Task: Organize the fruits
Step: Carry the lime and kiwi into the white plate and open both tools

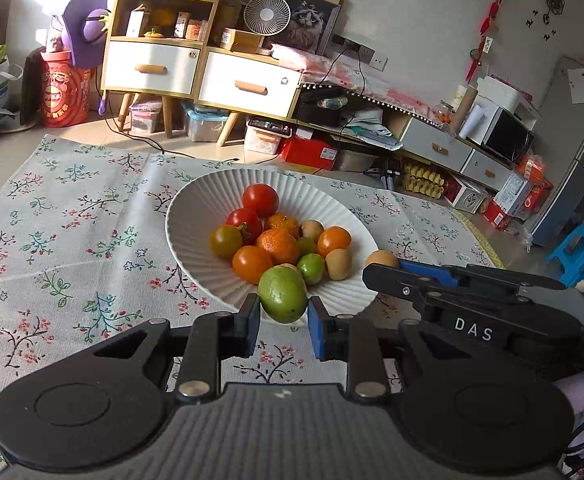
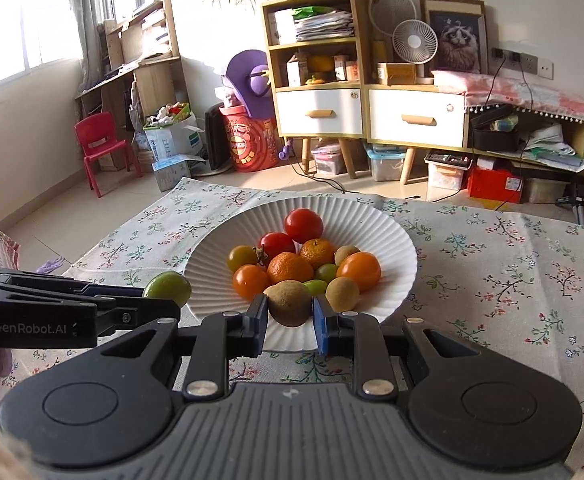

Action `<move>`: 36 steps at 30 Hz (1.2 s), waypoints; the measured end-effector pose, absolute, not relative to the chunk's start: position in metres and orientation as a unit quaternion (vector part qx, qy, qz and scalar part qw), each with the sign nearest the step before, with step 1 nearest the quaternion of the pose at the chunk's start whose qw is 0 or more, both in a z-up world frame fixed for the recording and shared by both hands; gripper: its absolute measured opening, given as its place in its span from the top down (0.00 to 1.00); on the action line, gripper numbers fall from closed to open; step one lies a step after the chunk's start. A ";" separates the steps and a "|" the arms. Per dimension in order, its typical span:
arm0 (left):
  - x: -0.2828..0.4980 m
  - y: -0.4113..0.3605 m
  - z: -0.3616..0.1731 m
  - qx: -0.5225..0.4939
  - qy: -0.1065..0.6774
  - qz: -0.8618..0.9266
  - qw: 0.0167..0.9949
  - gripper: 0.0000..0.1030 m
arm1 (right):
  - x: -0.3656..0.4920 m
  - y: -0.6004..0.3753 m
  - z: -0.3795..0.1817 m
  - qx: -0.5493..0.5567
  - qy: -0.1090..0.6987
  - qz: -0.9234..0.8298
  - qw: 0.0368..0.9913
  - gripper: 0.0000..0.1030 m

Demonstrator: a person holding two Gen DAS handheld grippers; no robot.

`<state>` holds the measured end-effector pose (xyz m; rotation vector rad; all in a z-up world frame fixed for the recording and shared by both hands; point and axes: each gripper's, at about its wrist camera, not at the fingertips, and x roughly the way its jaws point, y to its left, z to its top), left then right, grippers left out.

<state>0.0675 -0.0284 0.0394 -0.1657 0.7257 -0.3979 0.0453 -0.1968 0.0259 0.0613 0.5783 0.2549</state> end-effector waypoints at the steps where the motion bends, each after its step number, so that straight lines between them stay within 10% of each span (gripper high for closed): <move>1: 0.069 -0.032 0.040 -0.081 0.353 -0.196 0.911 0.83 | 0.047 -0.200 0.027 0.035 0.283 0.121 0.951 0.79; 32: 0.101 -0.070 0.009 -0.069 0.374 -0.228 0.896 0.82 | 0.082 -0.226 0.007 0.070 0.311 0.106 0.942 0.78; 36: 0.100 -0.069 0.011 -0.069 0.375 -0.234 0.894 0.69 | 0.080 -0.227 0.010 0.074 0.307 0.104 0.943 0.74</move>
